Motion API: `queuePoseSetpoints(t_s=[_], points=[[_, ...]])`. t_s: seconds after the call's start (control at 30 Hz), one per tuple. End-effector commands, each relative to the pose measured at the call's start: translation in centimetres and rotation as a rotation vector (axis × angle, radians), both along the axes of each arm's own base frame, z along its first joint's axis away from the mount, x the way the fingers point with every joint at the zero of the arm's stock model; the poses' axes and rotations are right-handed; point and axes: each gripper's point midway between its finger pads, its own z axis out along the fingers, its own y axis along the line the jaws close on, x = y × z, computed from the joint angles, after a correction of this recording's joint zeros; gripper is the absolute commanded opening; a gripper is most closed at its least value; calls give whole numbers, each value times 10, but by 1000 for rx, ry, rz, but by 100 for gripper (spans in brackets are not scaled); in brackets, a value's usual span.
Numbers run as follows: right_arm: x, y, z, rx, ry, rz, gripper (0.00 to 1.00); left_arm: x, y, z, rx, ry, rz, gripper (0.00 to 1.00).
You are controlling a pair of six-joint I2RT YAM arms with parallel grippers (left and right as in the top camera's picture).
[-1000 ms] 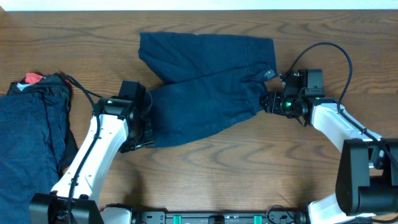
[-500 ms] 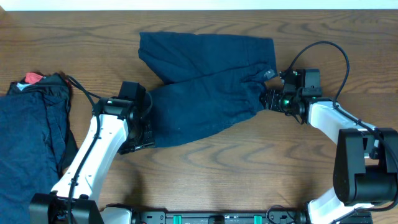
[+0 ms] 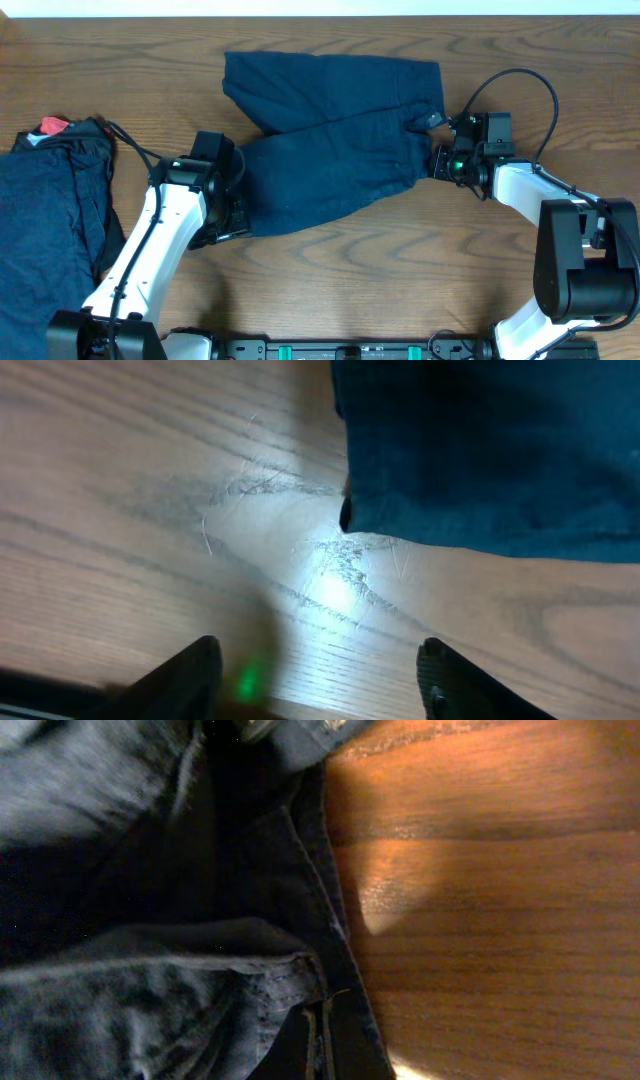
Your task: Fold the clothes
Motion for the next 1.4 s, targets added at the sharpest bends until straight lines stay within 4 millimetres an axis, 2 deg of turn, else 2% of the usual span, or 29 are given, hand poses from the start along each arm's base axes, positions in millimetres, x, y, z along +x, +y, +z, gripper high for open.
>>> queuePoseSetpoints(t_s=[0.0,0.17,0.33,0.7,0.77,0.83,0.9,1.0,1.1,1.2,1.37], points=[[-5,3,-4,46,20,7,1,-6,5,-12,20,8,28,72],[-5,-3,-2,85,27,-7,1,-8,-13,-37,-112,-8,63,75],[-5,-3,-1,99,28,-7,1,-5,-26,-52,-206,-42,70,74],[-8,1,0,119,31,15,1,33,-26,-64,-198,-167,60,72],[-9,1,0,119,38,15,1,35,-28,-71,-205,-158,63,63],[-10,1,-1,117,43,18,1,35,-29,-79,-209,-135,70,46],[-11,1,-2,116,46,20,1,33,-31,-85,-217,-115,72,6],[-12,1,-1,111,42,28,1,33,-33,-86,-231,-112,71,6],[-8,-2,6,97,19,29,1,42,-33,-77,-233,-153,67,6],[-2,-9,23,71,-17,22,1,57,-32,-54,-224,-234,61,6],[9,-27,74,-32,-97,34,1,84,-18,15,-155,-441,55,6]])
